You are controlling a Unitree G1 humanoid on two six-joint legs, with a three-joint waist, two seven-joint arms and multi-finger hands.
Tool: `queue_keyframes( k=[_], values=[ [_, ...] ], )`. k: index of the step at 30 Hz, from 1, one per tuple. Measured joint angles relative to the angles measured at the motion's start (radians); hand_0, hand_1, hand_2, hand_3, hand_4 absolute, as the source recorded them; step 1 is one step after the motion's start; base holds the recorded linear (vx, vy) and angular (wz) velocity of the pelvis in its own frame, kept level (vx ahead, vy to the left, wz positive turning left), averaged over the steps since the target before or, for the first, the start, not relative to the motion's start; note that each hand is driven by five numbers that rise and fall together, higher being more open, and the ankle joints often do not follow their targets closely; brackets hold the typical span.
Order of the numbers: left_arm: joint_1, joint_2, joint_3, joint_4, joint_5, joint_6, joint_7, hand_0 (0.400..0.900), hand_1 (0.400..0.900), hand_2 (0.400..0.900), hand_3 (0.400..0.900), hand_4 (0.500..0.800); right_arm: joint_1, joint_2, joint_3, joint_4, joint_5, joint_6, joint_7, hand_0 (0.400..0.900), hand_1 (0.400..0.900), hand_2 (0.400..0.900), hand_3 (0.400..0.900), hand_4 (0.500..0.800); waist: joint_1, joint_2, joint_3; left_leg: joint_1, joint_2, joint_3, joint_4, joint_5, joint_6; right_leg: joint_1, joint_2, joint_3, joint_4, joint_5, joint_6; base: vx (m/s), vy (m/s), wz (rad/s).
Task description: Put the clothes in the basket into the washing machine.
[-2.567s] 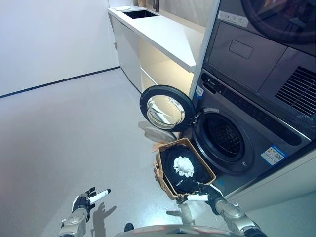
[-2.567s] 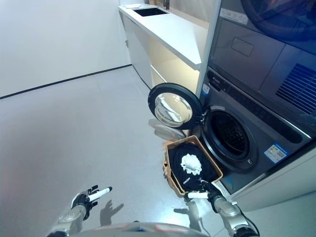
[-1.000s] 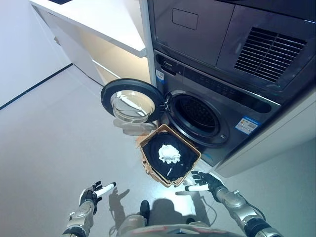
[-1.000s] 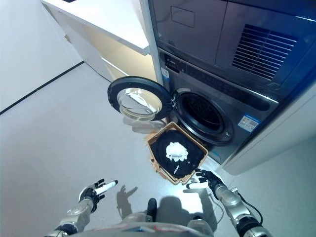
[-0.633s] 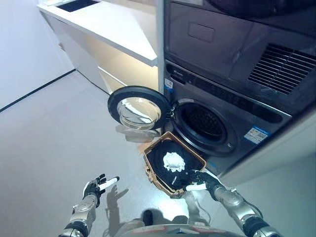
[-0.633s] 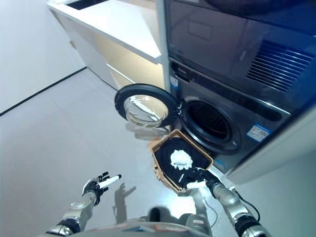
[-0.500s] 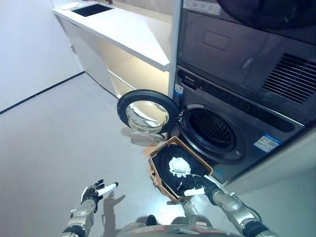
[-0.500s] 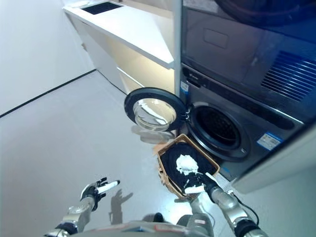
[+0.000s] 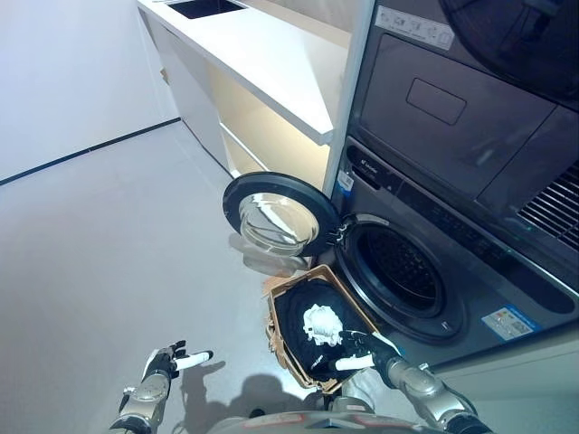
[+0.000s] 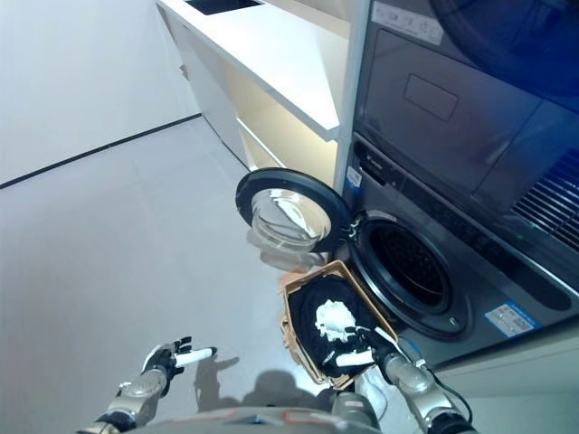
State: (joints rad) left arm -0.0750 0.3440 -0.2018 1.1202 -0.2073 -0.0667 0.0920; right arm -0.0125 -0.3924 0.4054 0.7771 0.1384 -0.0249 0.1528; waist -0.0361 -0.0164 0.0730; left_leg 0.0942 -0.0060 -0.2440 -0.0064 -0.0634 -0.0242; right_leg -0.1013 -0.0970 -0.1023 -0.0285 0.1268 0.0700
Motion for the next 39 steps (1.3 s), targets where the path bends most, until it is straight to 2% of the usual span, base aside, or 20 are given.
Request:
queue_keyframes(
  k=[3, 5, 9, 12, 14, 16, 18, 19, 20, 21, 23, 24, 25, 26, 27, 28, 30, 32, 36, 39],
  values=[
    [-0.035, -0.002, -0.002, 0.0, 0.024, 0.0, 0.015, 0.9, 0.9, 0.9, 0.9, 0.8, -0.026, -0.012, 0.001, -0.016, 0.0, 0.0, -0.001, 0.9, 0.9, 0.9, 0.9, 0.8, -0.021, 0.006, -0.002, -0.005, 0.041, -0.002, -0.003, -0.012, -0.024, 0.003, 0.038, -0.015, -0.011, -0.007, -0.026, 0.15, -0.215, 0.01],
    [-0.054, -0.004, -0.014, 0.002, 0.04, -0.001, 0.023, 0.9, 0.9, 0.9, 0.9, 0.8, -0.041, -0.022, 0.001, -0.027, 0.0, -0.002, -0.005, 0.9, 0.9, 0.9, 0.9, 0.8, -0.037, 0.014, -0.004, -0.013, 0.055, -0.001, -0.002, -0.016, -0.031, -0.004, 0.053, -0.016, -0.009, -0.019, -0.032, 0.11, -0.192, -0.06],
    [-0.082, -0.012, -0.03, 0.005, 0.042, -0.001, 0.023, 0.9, 0.9, 0.9, 0.9, 0.8, -0.038, -0.04, 0.001, -0.056, -0.001, -0.002, -0.012, 0.9, 0.9, 0.9, 0.9, 0.8, -0.056, 0.041, -0.007, -0.02, 0.072, 0.002, 0.001, -0.022, -0.043, -0.017, 0.073, -0.009, -0.003, -0.026, -0.04, 0.09, -0.158, -0.15],
    [-0.084, -0.016, -0.037, 0.005, 0.046, -0.001, 0.026, 0.9, 0.9, 0.9, 0.9, 0.8, -0.045, -0.046, 0.005, -0.056, -0.001, -0.003, -0.012, 0.9, 0.9, 0.9, 0.9, 0.8, -0.046, 0.065, -0.015, -0.032, 0.078, 0.027, 0.015, -0.03, -0.054, -0.053, 0.092, 0.017, 0.025, -0.036, -0.054, 0.03, -0.093, -0.3],
    [-0.093, -0.016, -0.083, 0.005, 0.082, -0.001, 0.046, 0.9, 0.9, 0.9, 0.9, 0.8, -0.058, -0.055, 0.012, -0.055, -0.001, -0.003, -0.016, 0.9, 0.9, 0.9, 0.9, 0.8, -0.046, 0.076, -0.017, -0.068, 0.074, 0.032, 0.047, -0.031, -0.056, -0.088, 0.087, 0.03, 0.048, -0.039, -0.056, -0.15, -0.017, -0.18],
    [-0.126, -0.017, -0.18, 0.005, 0.162, 0.0, 0.095, 0.9, 0.9, 0.9, 0.9, 0.8, -0.095, -0.078, 0.049, -0.054, -0.001, -0.008, -0.039, 0.9, 0.9, 0.9, 0.9, 0.8, -0.047, 0.086, -0.012, -0.138, 0.058, 0.053, 0.092, -0.031, -0.057, -0.153, 0.074, 0.038, 0.074, -0.035, -0.06, -0.39, 0.116, -0.23],
    [-0.209, -0.023, -0.296, 0.001, 0.267, -0.002, 0.162, 0.9, 0.9, 0.9, 0.9, 0.8, -0.176, -0.113, 0.085, -0.049, -0.001, -0.036, -0.078, 0.9, 0.9, 0.9, 0.9, 0.8, -0.038, 0.106, 0.016, -0.271, 0.029, 0.102, 0.147, -0.034, -0.058, -0.291, 0.056, 0.05, 0.134, -0.025, -0.068, -0.34, 0.147, -0.31],
    [-0.271, -0.025, -0.345, 0.006, 0.333, 0.001, 0.197, 0.9, 0.9, 0.9, 0.9, 0.8, -0.224, -0.126, 0.089, -0.045, -0.001, -0.048, -0.11, 0.9, 0.9, 0.9, 0.9, 0.8, -0.04, 0.102, 0.046, -0.346, 0.011, 0.137, 0.194, -0.035, -0.056, -0.364, 0.048, 0.088, 0.17, -0.014, -0.061, -0.26, 0.165, -0.68],
    [-0.335, -0.024, -0.37, 0.016, 0.39, 0.002, 0.218, 0.9, 0.9, 0.9, 0.9, 0.8, -0.281, -0.129, 0.089, -0.037, 0.0, -0.055, -0.135, 0.9, 0.9, 0.9, 0.9, 0.8, -0.023, 0.096, 0.086, -0.382, 0.009, 0.171, 0.19, -0.028, -0.053, -0.418, 0.042, 0.111, 0.19, 0.001, -0.059, -0.16, 0.108, -0.54],
    [-0.37, -0.032, -0.374, 0.012, 0.425, 0.006, 0.229, 0.9, 0.9, 0.9, 0.9, 0.8, -0.305, -0.13, 0.089, -0.037, -0.001, -0.056, -0.156, 0.9, 0.9, 0.9, 0.9, 0.8, -0.03, 0.093, 0.116, -0.39, -0.009, 0.186, 0.174, -0.013, -0.049, -0.44, 0.042, 0.125, 0.19, 0.015, -0.056, -0.27, 0.164, -0.71],
    [-0.408, -0.028, -0.403, 0.012, 0.479, 0.009, 0.286, 0.9, 0.9, 0.9, 0.9, 0.8, -0.333, -0.127, 0.102, -0.038, -0.001, -0.076, -0.194, 0.9, 0.9, 0.9, 0.9, 0.8, -0.03, 0.08, 0.15, -0.419, -0.018, 0.222, 0.18, -0.012, -0.046, -0.481, 0.044, 0.175, 0.186, 0.028, -0.039, -0.2, 0.119, -0.48],
    [-0.437, -0.011, -0.424, 0.013, 0.495, 0.017, 0.309, 0.9, 0.9, 0.9, 0.9, 0.8, -0.358, -0.12, 0.102, -0.038, -0.001, -0.089, -0.208, 0.9, 0.9, 0.9, 0.9, 0.8, -0.035, 0.067, 0.159, -0.452, -0.027, 0.241, 0.187, -0.011, -0.043, -0.526, 0.042, 0.195, 0.184, 0.024, -0.036, -0.24, 0.127, -0.57],
    [-0.465, 0.005, -0.422, 0.013, 0.503, 0.02, 0.326, 0.9, 0.9, 0.9, 0.9, 0.8, -0.392, -0.11, 0.101, -0.038, 0.0, -0.095, -0.23, 0.9, 0.9, 0.9, 0.9, 0.8, -0.042, 0.057, 0.178, -0.486, -0.03, 0.252, 0.193, -0.005, -0.034, -0.562, 0.041, 0.209, 0.181, 0.013, -0.014, -0.18, 0.082, -0.38],
    [-0.513, 0.019, -0.422, 0.014, 0.503, 0.024, 0.339, 0.9, 0.9, 0.9, 0.9, 0.8, -0.431, -0.105, 0.1, -0.036, 0.002, -0.105, -0.251, 0.9, 0.9, 0.9, 0.9, 0.8, -0.049, 0.059, 0.219, -0.529, -0.011, 0.274, 0.205, -0.002, -0.033, -0.611, 0.043, 0.208, 0.214, -0.018, 0.026, -0.18, 0.056, -0.27],
    [-0.552, 0.031, -0.431, 0.014, 0.504, 0.025, 0.348, 0.9, 0.9, 0.9, 0.9, 0.8, -0.447, -0.106, 0.092, -0.039, 0.005, -0.111, -0.267, 0.9, 0.9, 0.9, 0.9, 0.8, -0.056, 0.053, 0.238, -0.579, -0.012, 0.284, 0.241, -0.009, -0.034, -0.667, 0.04, 0.22, 0.314, -0.011, 0.016, -0.14, 0.007, -0.03],
    [-0.619, 0.036, -0.432, 0.011, 0.508, 0.025, 0.363, 0.9, 0.9, 0.9, 0.9, 0.8, -0.465, -0.109, 0.09, -0.035, 0.01, -0.107, -0.279, 0.9, 0.9, 0.9, 0.9, 0.8, -0.071, 0.039, 0.265, -0.639, -0.027, 0.291, 0.285, -0.015, -0.039, -0.69, 0.039, 0.236, 0.31, 0.001, -0.019, -0.19, 0.01, -0.04],
    [-0.71, 0.043, -0.445, 0.014, 0.522, 0.026, 0.379, 0.9, 0.9, 0.9, 0.9, 0.8, -0.484, -0.115, 0.087, -0.042, 0.021, -0.111, -0.296, 0.9, 0.9, 0.9, 0.9, 0.8, -0.086, 0.035, 0.32, -0.718, -0.023, 0.29, 0.351, -0.027, -0.038, -0.739, 0.044, 0.244, 0.308, 0.023, -0.032, -0.15, -0.002, 0.0],
    [-0.769, 0.048, -0.451, 0.015, 0.524, 0.028, 0.382, 0.9, 0.9, 0.9, 0.9, 0.8, -0.505, -0.122, 0.084, -0.053, 0.029, -0.11, -0.307, 0.9, 0.9, 0.9, 0.9, 0.8, -0.094, 0.035, 0.367, -0.775, -0.013, 0.29, 0.416, -0.052, -0.04, -0.77, 0.051, 0.247, 0.312, 0.032, -0.031, -0.12, -0.001, 0.01],
    [-0.842, 0.06, -0.479, 0.015, 0.524, 0.048, 0.395, 0.9, 0.9, 0.9, 0.9, 0.8, -0.496, -0.138, 0.083, -0.111, 0.039, -0.124, -0.327, 0.9, 0.9, 0.9, 0.9, 0.8, -0.113, 0.037, 0.374, -0.912, -0.012, 0.279, 0.543, -0.102, -0.031, -0.88, 0.056, 0.26, 0.372, 0.031, -0.027, -0.09, 0.003, 0.07],
    [-0.899, 0.068, -0.509, 0.015, 0.524, 0.065, 0.405, 0.9, 0.9, 0.9, 0.9, 0.8, -0.518, -0.135, 0.08, -0.12, 0.048, -0.14, -0.351, 0.9, 0.9, 0.9, 0.9, 0.8, -0.109, 0.038, 0.374, -1.01, -0.014, 0.278, 0.649, -0.135, -0.018, -0.961, 0.056, 0.263, 0.447, 0.014, -0.012, -0.05, 0.019, -0.04]
  ],
)
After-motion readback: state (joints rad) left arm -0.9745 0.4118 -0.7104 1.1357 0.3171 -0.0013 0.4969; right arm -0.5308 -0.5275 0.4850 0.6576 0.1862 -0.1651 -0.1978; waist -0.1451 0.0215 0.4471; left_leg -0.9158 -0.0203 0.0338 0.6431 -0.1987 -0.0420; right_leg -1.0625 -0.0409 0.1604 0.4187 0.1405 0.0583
